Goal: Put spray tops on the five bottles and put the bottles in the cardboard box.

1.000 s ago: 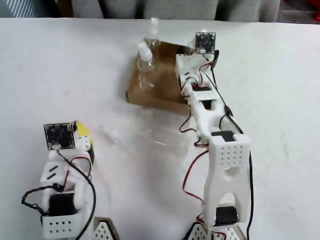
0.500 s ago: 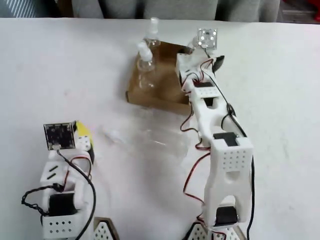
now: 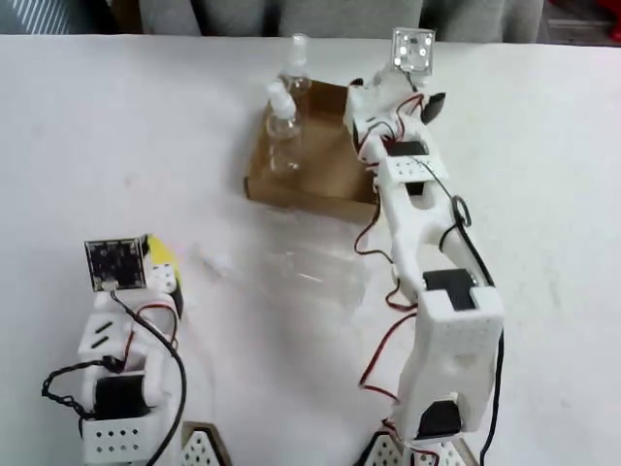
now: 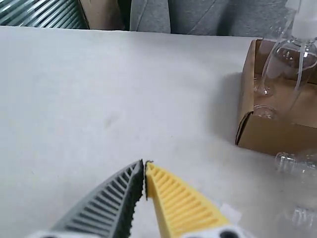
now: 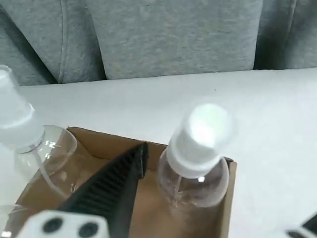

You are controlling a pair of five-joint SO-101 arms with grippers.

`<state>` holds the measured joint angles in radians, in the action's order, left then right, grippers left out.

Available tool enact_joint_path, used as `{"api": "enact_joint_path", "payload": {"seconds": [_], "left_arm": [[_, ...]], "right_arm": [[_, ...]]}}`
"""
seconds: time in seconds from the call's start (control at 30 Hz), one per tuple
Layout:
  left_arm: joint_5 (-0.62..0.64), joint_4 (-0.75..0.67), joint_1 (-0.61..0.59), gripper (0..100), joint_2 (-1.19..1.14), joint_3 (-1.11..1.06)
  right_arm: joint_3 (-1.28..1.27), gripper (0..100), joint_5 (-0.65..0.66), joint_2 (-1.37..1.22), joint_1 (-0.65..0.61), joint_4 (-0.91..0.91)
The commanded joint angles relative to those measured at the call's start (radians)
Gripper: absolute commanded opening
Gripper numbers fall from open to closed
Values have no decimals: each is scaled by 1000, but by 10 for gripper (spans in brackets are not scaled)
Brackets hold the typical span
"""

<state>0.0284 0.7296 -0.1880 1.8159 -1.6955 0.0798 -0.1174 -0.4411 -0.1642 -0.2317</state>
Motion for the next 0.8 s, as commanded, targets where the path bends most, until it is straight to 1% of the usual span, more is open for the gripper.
{"api": "enact_joint_path", "payload": {"seconds": [0.0,0.4,0.67,0.7,0.77], "left_arm": [[-44,-17,-18,21,13,3],[-52,-15,-18,21,13,3],[-52,-14,-18,21,13,3],[-52,-12,-18,21,13,3],[-52,-12,-18,21,13,3]], "right_arm": [[23,484,-5,136,12,-114],[29,483,2,418,13,-653],[28,482,-2,545,4,-986],[28,478,-2,556,5,-1020],[26,437,-2,573,10,-1089]]}}
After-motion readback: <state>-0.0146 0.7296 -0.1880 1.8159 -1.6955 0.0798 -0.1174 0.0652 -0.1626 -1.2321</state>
